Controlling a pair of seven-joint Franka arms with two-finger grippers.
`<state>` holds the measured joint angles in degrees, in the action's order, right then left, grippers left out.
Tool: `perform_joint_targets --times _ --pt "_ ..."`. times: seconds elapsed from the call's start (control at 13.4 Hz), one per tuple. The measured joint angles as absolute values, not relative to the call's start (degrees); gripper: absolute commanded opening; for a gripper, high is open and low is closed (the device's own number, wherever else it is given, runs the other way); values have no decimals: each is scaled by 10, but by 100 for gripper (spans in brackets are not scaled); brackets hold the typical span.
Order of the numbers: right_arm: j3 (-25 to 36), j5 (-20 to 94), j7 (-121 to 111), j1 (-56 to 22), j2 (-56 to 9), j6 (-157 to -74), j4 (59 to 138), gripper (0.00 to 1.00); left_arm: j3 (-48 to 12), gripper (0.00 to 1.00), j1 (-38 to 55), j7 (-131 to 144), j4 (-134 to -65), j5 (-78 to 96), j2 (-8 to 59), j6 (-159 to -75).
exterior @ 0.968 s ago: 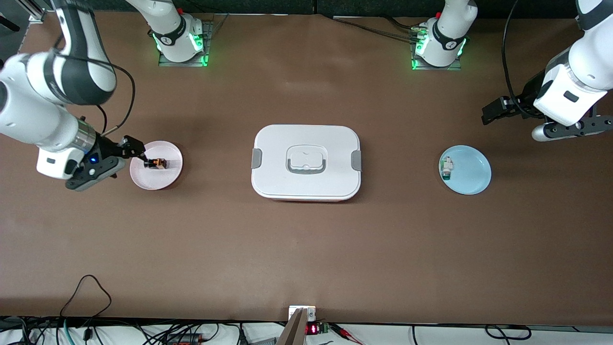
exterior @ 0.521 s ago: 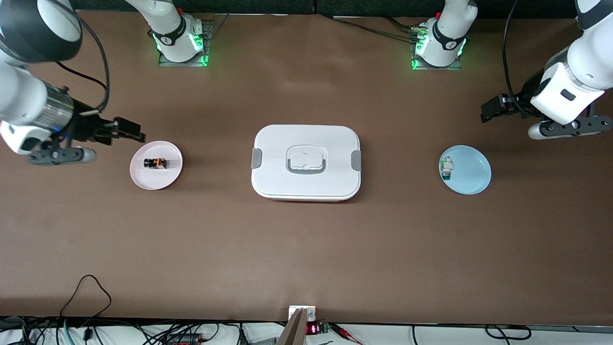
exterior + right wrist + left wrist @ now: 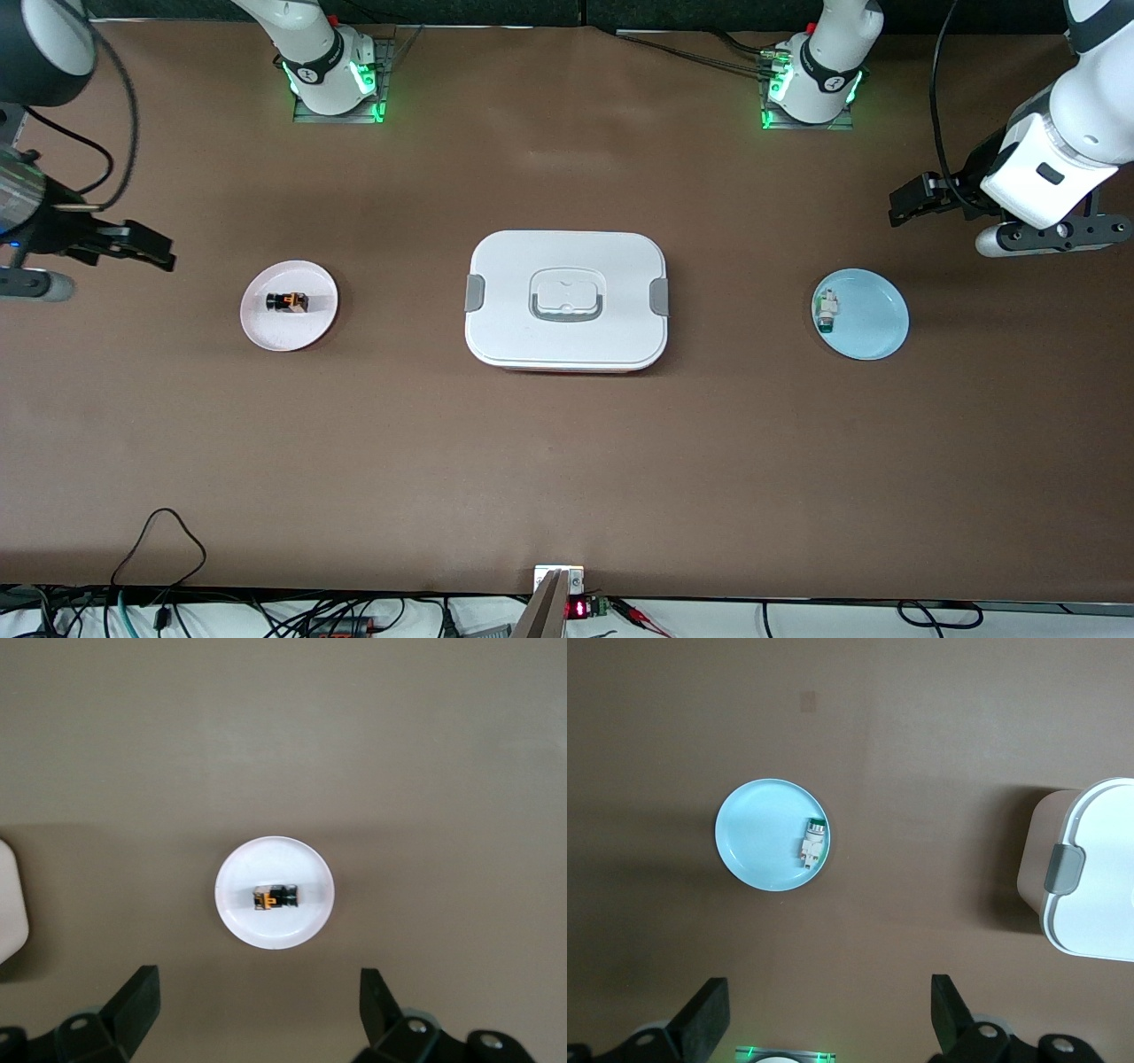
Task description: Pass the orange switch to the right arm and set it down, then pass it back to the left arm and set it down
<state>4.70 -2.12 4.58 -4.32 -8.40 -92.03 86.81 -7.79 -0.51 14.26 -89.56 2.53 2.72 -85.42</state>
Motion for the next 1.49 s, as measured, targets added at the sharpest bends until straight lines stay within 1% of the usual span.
perform_joint_targets --times 0.22,0.37,0.6,0.89,1.19,1.27,1.42,1.49 --pt "65 -24 48 -34 -84 -911 867 100 -78 100 -5 142 -896 25 27 -854" --pt "68 -24 46 -18 -84 -911 867 100 -78 100 -5 142 -896 25 27 -854" --pt "66 -24 19 -15 -85 -909 874 100 -79 100 -5 142 -896 25 27 -854" --pt "26 -24 12 19 -85 -924 890 100 -79 100 -5 142 -896 25 27 -854" --pt "11 -25 12 20 -78 -930 895 100 -79 100 -5 142 -896 25 27 -854" --pt "10 -25 12 20 -67 -940 907 100 -79 100 -5 142 -896 25 27 -854" --pt "10 -25 12 20 -27 -975 963 100 -79 100 -5 142 -896 25 27 -854" --pt "11 -25 12 21 -6 -977 988 100 -79 100 -5 142 -896 25 27 -854"
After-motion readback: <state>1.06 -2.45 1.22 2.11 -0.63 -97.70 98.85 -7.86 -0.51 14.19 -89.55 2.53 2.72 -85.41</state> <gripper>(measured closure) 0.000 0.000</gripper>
